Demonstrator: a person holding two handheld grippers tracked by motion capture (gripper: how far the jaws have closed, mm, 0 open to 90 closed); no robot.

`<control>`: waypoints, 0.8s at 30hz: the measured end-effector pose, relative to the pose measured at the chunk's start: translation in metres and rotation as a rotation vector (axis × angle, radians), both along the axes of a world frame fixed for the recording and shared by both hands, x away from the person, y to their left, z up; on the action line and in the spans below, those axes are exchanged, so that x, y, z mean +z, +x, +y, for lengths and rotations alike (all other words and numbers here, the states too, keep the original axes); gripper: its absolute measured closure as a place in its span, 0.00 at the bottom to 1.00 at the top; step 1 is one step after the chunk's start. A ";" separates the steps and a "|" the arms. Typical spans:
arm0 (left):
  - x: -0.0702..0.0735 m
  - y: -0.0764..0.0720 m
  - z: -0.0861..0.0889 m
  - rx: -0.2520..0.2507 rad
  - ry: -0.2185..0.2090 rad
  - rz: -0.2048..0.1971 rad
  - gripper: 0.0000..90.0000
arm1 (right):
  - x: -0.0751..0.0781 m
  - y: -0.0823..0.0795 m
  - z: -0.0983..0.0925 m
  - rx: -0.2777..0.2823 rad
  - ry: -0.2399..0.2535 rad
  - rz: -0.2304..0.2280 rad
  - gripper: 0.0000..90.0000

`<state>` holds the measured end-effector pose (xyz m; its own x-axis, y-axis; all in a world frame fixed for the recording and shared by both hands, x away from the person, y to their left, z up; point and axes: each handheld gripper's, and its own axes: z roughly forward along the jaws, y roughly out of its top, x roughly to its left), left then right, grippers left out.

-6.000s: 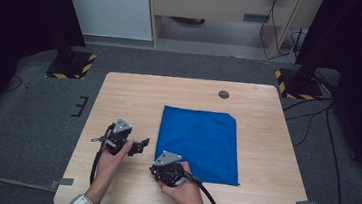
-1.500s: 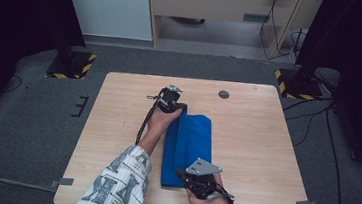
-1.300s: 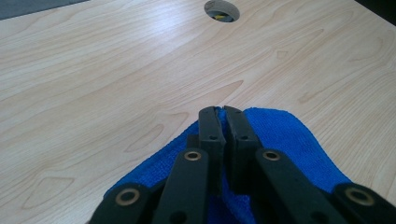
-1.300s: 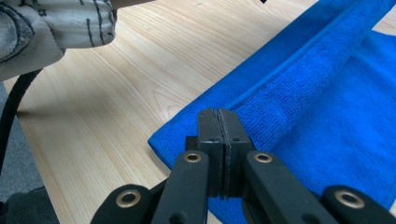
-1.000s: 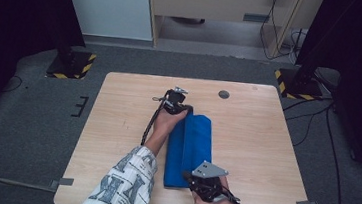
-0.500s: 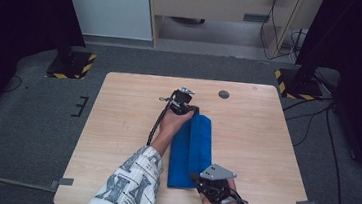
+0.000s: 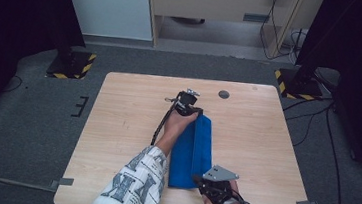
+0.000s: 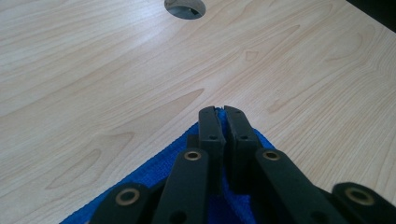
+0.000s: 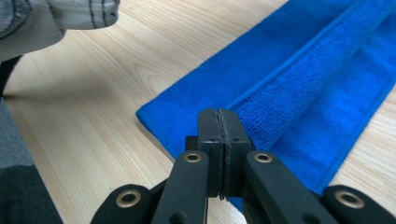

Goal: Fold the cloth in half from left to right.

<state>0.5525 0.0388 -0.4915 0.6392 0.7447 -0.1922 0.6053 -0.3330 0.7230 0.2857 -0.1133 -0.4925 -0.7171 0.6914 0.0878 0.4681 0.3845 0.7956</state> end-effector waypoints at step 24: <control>0.002 0.003 0.001 0.026 -0.074 -0.016 0.54 | -0.010 0.006 -0.010 -0.042 -0.015 0.034 0.97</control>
